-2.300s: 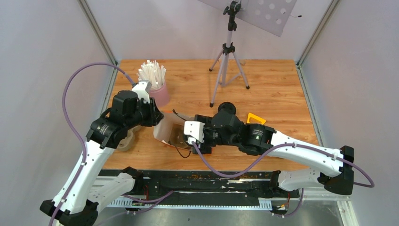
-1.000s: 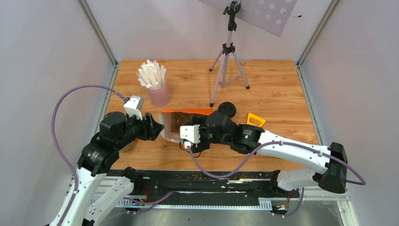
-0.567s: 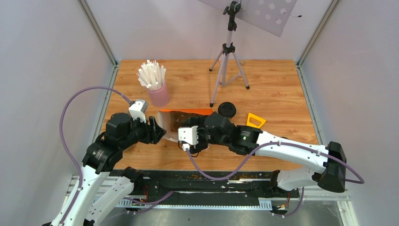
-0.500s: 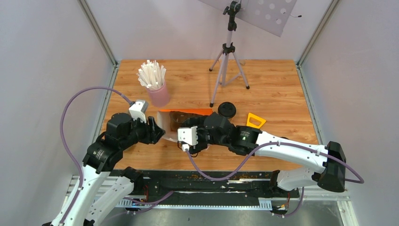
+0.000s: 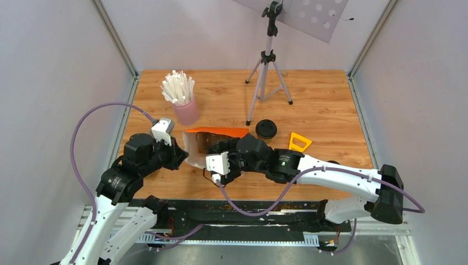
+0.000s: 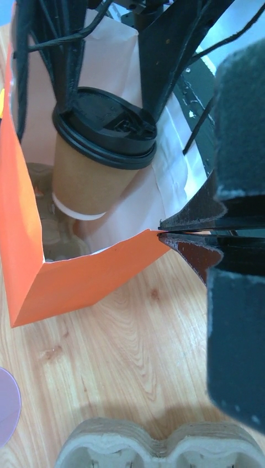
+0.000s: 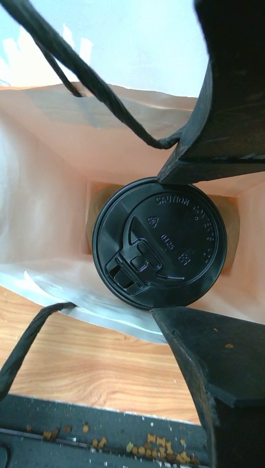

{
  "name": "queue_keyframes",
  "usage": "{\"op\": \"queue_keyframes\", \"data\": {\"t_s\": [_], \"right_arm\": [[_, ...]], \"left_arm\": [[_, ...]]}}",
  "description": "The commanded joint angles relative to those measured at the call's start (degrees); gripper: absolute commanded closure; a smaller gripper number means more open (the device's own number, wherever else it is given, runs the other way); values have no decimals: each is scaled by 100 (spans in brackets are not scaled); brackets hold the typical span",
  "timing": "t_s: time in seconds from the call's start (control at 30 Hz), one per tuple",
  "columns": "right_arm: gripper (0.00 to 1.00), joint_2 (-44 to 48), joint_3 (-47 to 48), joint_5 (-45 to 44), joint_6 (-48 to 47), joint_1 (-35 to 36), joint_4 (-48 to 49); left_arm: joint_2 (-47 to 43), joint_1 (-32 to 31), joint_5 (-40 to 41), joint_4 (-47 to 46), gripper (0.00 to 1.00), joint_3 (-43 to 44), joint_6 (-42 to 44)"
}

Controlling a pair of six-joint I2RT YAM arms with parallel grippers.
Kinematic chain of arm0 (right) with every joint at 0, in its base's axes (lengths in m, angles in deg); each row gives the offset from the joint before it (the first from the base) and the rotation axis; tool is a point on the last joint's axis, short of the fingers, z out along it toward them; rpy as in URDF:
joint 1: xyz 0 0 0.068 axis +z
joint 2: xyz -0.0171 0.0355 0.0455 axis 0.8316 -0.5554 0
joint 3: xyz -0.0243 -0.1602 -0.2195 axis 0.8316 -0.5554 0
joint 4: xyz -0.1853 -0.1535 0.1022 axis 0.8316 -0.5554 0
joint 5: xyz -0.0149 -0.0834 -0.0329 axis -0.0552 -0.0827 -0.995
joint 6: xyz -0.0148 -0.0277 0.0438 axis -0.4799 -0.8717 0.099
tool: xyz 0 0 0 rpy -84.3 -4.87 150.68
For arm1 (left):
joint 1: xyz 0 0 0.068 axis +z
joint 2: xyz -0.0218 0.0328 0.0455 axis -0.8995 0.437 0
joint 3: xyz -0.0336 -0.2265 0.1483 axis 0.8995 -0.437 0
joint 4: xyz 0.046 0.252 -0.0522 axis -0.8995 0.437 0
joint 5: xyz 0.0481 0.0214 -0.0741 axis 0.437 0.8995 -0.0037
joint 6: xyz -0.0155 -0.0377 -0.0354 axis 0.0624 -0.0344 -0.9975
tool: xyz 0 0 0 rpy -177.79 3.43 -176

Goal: Pack the takeout coffee

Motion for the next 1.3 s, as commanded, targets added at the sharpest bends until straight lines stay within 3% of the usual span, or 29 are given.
{"op": "queue_keyframes", "data": {"t_s": [0.0,0.4,0.5,0.63,0.83,1.27], "right_arm": [[51,-155,113,-522,-215,43,616],[50,-615,230,-367,-446,9,850],[51,-585,170,-380,-382,10,939],[51,-544,52,-454,-381,21,1156],[51,-542,40,-528,-330,16,1293],[51,-383,-138,-427,-289,22,1235]], "left_arm": [[-47,14,-236,49,92,-12,364],[-64,14,-330,295,93,-35,574],[-54,14,-63,390,72,49,353],[-132,13,318,353,57,139,-78],[-247,10,540,219,46,18,-365],[-436,14,915,-166,38,-65,-683]]}}
